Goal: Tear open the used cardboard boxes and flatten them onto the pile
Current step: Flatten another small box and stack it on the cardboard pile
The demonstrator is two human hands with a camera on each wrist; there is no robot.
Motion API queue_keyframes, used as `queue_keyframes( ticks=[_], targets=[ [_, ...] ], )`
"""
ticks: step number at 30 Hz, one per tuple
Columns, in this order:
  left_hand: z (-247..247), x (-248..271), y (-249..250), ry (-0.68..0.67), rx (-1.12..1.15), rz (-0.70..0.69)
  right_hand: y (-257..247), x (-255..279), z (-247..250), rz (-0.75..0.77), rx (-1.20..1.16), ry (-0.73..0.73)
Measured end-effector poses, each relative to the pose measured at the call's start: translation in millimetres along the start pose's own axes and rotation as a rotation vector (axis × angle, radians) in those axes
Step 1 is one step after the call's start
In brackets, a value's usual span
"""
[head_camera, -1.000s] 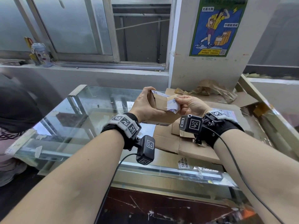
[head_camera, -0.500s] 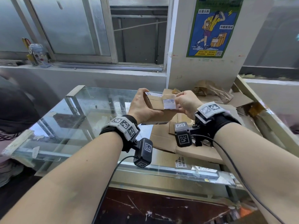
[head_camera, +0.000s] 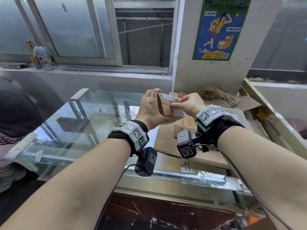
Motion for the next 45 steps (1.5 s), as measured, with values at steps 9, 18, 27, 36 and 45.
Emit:
queue_keyframes(
  ticks=[9,18,27,36,45],
  targets=[
    [2.1,-2.0,20.7,-0.090,-0.124,0.027,-5.8,2.7,4.1,0.063,0.101,0.094],
    [2.2,-3.5,19.9,-0.103,-0.096,0.035,6.1,-3.1,9.0,0.050,0.035,0.086],
    [-1.5,-3.9,-14.7,-0.149,-0.050,0.118,20.5,-5.0,8.6,-0.152,-0.575,-0.114],
    [-22.0,-10.6,4.1,-0.355,-0.796,-0.011,7.7,-3.5,-7.8,-0.073,-0.561,-0.169],
    [-14.5,-15.9,9.9,-0.274,-0.737,-0.063,8.8,-1.7,-14.5,-0.108,-0.711,-0.265]
  ],
)
Point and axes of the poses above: each hand's wrist, its own x-axis away from the middle knuckle, its own z-axis out of the back of the hand, y = z × x, the point moved 4 cm from there along -x, towards the middle knuckle, and after that the axes turned 2 degrees about -z, right-handed, at the moved point
